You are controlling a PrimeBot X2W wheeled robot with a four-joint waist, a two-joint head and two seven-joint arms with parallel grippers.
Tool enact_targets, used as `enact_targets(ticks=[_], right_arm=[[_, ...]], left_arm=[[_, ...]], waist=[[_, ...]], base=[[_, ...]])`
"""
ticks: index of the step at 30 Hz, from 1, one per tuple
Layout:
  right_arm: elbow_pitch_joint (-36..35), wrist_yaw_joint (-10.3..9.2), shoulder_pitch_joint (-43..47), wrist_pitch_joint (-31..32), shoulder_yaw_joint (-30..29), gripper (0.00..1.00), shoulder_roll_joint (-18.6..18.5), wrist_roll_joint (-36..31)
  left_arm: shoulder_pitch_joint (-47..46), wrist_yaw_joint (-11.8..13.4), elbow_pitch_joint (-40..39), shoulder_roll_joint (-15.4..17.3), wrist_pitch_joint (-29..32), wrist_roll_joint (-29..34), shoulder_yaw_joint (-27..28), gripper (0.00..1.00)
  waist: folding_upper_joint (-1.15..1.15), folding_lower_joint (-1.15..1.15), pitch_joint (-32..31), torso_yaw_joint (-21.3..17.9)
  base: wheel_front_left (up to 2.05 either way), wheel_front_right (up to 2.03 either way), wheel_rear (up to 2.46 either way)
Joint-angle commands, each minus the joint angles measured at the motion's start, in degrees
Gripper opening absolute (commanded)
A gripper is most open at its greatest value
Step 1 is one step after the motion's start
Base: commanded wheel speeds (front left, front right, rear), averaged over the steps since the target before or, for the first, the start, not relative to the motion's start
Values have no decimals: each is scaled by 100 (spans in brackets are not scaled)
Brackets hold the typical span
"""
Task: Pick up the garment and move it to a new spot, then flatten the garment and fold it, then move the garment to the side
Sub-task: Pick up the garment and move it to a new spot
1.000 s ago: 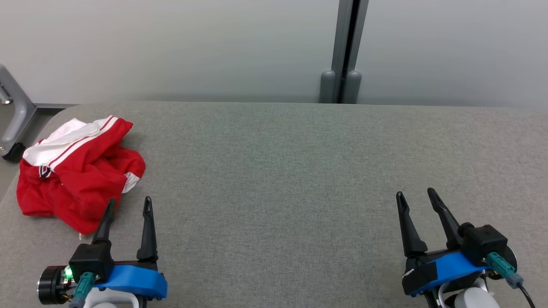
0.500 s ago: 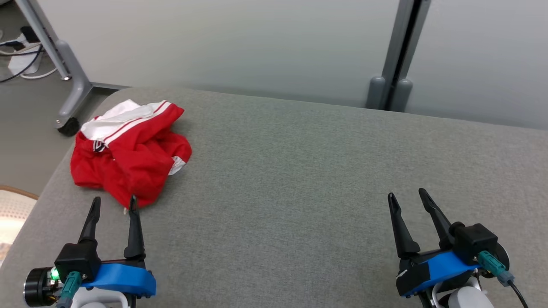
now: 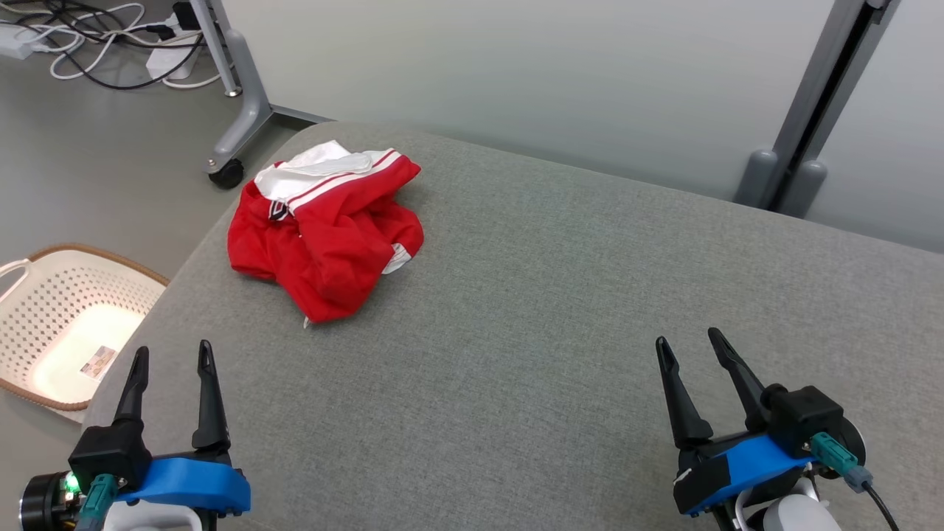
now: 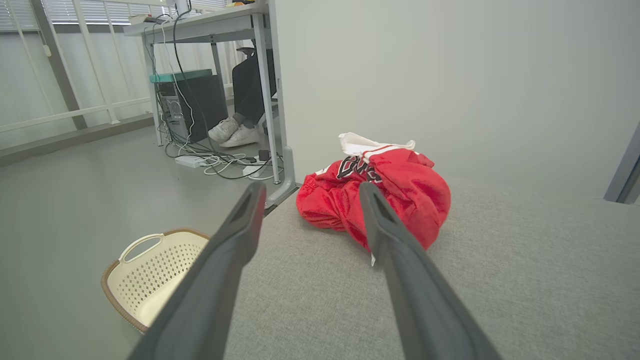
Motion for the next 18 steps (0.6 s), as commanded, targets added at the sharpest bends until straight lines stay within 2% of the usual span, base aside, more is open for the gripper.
enact_targets(ticks=[1, 10, 18], right_arm=[[10, 3, -62, -24, 13, 100, -32, 4], [67, 3, -89, -24, 63, 100, -32, 26], [73, 3, -193, -24, 37, 100, -31, -107]], left_arm=[[20, 41, -41, 16, -16, -22, 54, 100], [66, 69, -82, 53, -16, -63, 146, 100], [-321, 54, -94, 200, -16, -166, 315, 100]], waist=[[0, 0, 51, 102], [0, 0, 79, 230], [0, 0, 224, -3]], base=[[0, 0, 0], [0, 0, 0], [0, 0, 0]])
